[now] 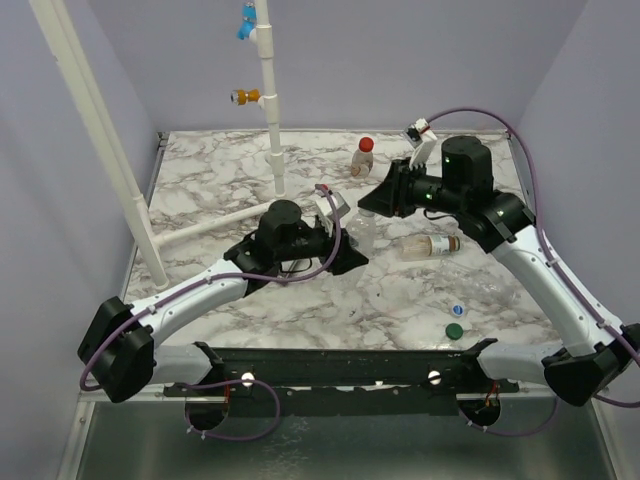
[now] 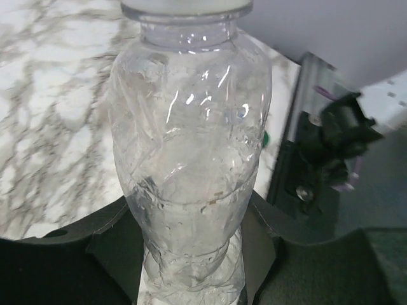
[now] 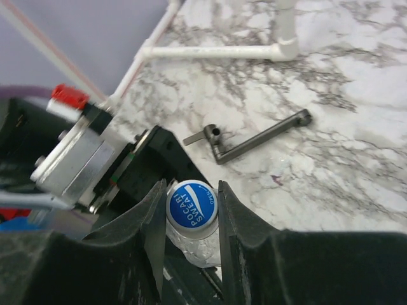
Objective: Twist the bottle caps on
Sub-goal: Screw the bottle cap onto the plastic bottle.
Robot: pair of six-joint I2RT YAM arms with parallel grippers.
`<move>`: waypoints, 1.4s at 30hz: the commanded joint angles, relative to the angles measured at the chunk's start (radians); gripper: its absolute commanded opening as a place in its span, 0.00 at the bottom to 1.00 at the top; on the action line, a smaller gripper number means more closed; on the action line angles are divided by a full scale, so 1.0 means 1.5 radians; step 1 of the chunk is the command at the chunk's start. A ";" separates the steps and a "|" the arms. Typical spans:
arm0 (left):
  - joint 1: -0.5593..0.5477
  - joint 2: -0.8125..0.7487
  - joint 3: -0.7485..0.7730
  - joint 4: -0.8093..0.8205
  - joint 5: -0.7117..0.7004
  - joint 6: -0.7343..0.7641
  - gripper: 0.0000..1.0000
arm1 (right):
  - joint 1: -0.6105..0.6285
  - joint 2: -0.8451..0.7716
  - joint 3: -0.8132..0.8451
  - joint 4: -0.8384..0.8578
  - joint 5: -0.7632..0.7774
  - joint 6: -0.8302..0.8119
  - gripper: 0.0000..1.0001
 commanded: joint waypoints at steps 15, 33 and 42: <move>-0.150 0.165 0.180 0.012 -0.815 0.122 0.00 | 0.012 0.137 0.045 -0.175 0.313 0.237 0.03; -0.034 0.079 0.094 -0.129 -0.253 0.111 0.00 | 0.011 0.055 0.102 -0.136 0.347 0.160 1.00; 0.051 0.016 0.063 -0.085 0.164 0.031 0.00 | 0.010 -0.034 -0.009 -0.002 0.082 0.008 0.96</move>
